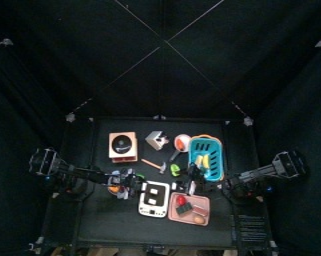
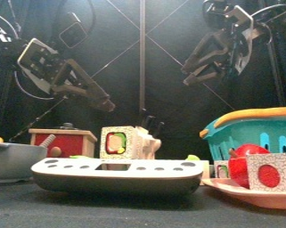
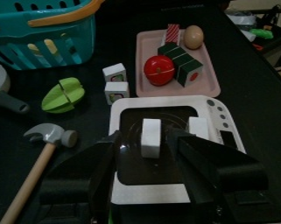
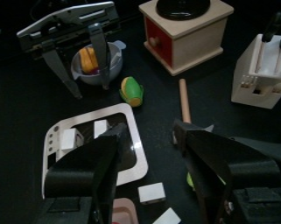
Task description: Grab white sushi piece from stove
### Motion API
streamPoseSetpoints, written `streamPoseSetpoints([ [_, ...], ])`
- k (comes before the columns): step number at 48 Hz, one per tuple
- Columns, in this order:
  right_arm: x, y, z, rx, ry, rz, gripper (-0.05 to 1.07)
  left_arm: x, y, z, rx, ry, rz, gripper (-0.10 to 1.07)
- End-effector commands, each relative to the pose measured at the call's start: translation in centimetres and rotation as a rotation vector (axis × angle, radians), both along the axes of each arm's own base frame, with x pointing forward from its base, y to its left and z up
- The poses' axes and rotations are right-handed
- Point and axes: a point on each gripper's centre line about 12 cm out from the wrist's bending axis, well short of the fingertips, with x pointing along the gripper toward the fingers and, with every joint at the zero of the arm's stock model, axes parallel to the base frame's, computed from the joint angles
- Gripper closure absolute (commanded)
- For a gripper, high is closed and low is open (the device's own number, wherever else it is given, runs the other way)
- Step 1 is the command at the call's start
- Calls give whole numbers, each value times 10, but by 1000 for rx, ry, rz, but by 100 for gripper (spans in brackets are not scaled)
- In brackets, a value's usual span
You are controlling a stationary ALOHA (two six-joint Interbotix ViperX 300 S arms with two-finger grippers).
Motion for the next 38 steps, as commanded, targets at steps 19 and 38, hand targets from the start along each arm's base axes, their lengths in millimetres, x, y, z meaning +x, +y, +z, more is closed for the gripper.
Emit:
streamPoseSetpoints([
  [19, -1, -1, 3, 15, -9, -12, 19, 29, -8, -14, 7, 29, -17, 14],
  [38, -2, -1, 1, 14, -3, -12, 19, 40, -7, -29, 8, 65, -7, 14],
])
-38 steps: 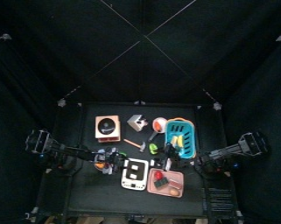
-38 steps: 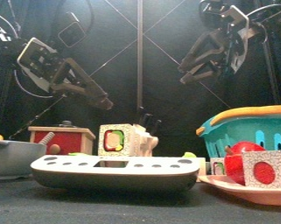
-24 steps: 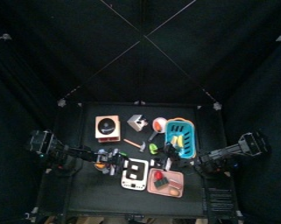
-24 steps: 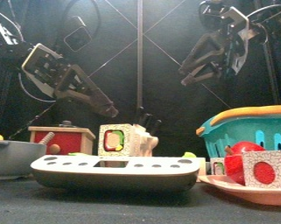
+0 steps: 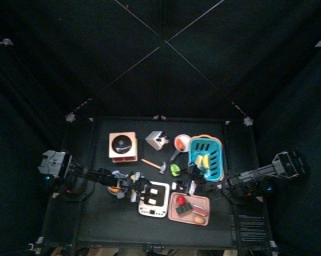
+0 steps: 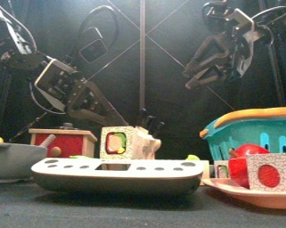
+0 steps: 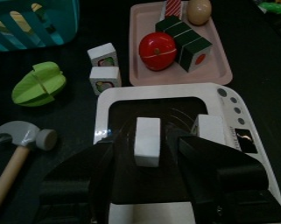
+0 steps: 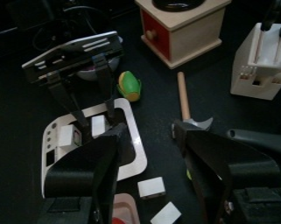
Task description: Grab white sushi piece from stove
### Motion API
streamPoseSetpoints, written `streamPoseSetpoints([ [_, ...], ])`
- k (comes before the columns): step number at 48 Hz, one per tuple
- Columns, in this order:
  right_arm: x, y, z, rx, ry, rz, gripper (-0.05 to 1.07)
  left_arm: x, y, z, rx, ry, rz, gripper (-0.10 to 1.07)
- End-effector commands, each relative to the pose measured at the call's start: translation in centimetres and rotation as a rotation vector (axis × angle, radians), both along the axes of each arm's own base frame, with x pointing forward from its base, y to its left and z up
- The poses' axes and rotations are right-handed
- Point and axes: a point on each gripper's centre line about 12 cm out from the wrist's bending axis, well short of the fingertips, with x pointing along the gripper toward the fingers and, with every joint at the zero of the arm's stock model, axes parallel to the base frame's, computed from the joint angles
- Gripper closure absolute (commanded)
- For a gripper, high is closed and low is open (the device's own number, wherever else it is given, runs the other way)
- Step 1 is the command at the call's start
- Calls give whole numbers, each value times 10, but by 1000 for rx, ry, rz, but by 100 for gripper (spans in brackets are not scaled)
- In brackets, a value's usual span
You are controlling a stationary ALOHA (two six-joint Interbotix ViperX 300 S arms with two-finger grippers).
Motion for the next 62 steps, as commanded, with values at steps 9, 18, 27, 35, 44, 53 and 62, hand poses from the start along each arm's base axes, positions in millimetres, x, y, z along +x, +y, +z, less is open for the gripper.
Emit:
streamPoseSetpoints([
  [9, 0, 0, 6, 0, -18, -3, 19, 7, 0, 4, -1, -9, 3, 14],
  [18, 0, -1, 4, 6, -13, -9, 19, 6, 0, 2, 0, -5, 2, 16],
  [27, 0, -1, 3, 7, -10, -9, 19, 7, 1, -1, 5, 15, 1, 19],
  [35, -1, -2, 2, 6, -7, -11, 19, 7, 1, -2, 6, 30, 1, 25],
  [44, -1, -2, 2, 7, -8, -13, 19, 8, 0, -2, 7, 29, 0, 35],
  [53, -1, -2, 1, 13, -4, -17, 19, 8, 1, 3, 5, 15, 1, 41],
  [62, -2, -3, 0, 15, 0, -20, 19, 6, 1, 11, 3, -3, 1, 41],
])
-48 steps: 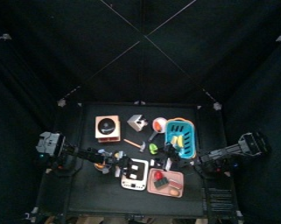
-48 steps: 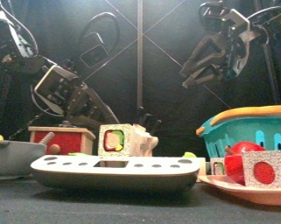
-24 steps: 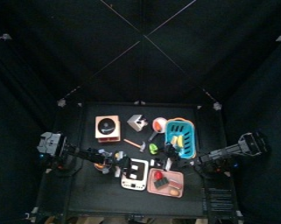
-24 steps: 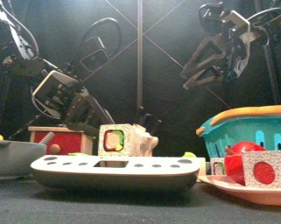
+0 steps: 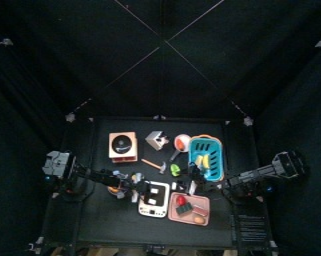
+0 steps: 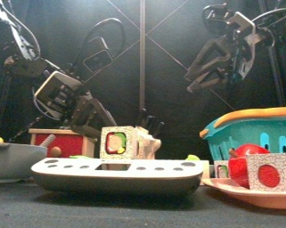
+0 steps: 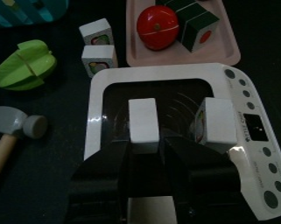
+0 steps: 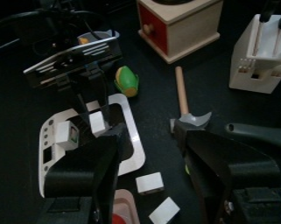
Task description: Grab white sushi piece from stove
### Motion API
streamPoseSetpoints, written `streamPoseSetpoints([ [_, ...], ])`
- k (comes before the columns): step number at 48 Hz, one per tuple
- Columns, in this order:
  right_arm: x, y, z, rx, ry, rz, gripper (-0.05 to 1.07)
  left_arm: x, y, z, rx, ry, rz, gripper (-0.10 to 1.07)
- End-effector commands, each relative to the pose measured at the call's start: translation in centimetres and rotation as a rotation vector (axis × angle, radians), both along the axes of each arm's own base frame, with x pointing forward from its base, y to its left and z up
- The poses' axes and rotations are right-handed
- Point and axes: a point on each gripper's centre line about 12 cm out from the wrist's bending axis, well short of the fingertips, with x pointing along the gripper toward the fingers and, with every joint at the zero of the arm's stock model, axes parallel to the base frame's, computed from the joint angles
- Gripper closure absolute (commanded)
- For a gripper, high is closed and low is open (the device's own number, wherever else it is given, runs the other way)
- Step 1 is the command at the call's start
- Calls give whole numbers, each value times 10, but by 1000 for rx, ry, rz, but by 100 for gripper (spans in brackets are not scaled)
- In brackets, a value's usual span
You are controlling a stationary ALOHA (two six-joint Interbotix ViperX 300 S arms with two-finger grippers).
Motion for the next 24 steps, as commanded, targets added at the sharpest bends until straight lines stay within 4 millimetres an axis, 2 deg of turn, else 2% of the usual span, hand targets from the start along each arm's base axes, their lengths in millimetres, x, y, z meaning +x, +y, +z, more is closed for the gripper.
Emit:
streamPoseSetpoints([
  [1, 0, -1, 5, 1, -18, -7, 19, 4, 0, 16, -5, -50, 0, 41],
  [24, 1, -1, 7, 5, -21, -8, 19, -2, 1, 23, -5, -46, 0, 41],
])
